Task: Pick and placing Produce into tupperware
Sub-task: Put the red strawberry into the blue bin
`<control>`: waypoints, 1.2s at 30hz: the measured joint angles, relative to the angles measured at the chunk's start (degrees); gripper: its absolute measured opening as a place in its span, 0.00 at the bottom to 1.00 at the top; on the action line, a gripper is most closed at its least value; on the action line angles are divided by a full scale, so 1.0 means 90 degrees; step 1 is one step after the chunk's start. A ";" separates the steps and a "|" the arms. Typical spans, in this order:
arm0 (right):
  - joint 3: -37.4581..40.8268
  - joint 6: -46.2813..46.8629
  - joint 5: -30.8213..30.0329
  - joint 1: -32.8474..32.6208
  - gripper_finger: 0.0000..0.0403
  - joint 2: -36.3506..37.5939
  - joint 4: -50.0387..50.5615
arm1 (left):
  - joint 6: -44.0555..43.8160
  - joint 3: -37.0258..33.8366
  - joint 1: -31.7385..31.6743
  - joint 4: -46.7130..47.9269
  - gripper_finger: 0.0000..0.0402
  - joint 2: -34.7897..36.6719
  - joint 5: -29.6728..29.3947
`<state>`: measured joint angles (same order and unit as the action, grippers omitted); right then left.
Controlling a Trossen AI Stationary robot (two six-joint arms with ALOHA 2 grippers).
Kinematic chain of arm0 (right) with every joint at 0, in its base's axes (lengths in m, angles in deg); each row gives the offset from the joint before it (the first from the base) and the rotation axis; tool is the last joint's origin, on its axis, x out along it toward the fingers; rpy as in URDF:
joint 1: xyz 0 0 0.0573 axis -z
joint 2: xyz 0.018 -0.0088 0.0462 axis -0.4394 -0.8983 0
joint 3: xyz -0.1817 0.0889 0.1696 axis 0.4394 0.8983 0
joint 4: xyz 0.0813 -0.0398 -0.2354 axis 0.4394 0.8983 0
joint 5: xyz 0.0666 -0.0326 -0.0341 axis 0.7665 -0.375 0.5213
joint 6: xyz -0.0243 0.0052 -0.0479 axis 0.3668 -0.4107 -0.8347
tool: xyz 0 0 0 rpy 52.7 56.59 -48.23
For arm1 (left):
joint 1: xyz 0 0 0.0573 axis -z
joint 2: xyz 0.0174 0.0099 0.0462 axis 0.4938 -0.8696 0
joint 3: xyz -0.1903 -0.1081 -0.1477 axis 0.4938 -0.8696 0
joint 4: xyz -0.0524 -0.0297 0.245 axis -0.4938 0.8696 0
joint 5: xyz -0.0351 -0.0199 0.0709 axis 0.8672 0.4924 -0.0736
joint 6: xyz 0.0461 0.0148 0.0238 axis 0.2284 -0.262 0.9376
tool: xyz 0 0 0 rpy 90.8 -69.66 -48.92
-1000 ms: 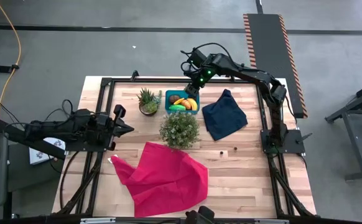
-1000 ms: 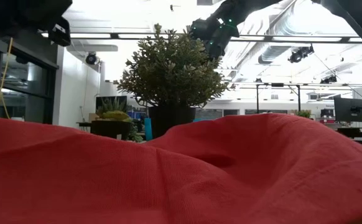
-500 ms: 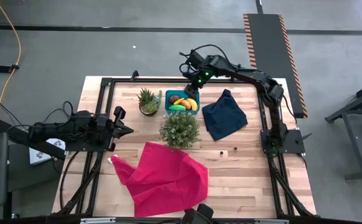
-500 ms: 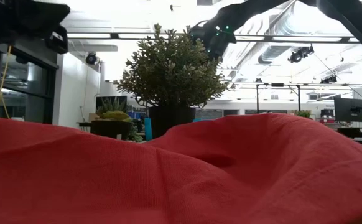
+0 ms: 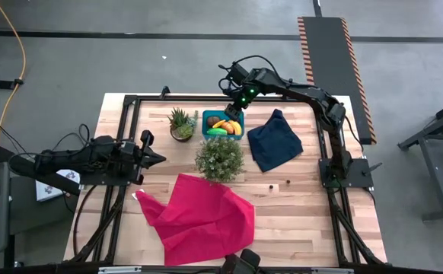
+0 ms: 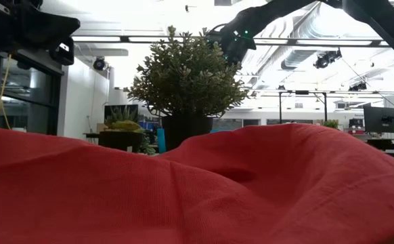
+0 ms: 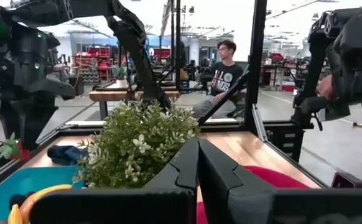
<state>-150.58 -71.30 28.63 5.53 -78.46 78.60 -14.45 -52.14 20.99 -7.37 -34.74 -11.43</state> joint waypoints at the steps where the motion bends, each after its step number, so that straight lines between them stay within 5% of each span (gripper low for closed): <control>1: 0.0000 0.0001 -0.0002 0.0000 0.34 0.0000 0.0000 | 0.0007 0.0000 0.0000 0.0015 0.00 0.0000 0.0001; 36: -0.0002 -0.0069 -0.0343 -0.0015 0.34 -0.0475 0.0228 | -0.0047 -0.0374 0.0001 0.0125 0.00 -0.0001 -0.0051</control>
<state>-150.60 -71.92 25.55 5.40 -82.73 80.65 -14.87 -55.50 21.00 -6.25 -34.75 -11.89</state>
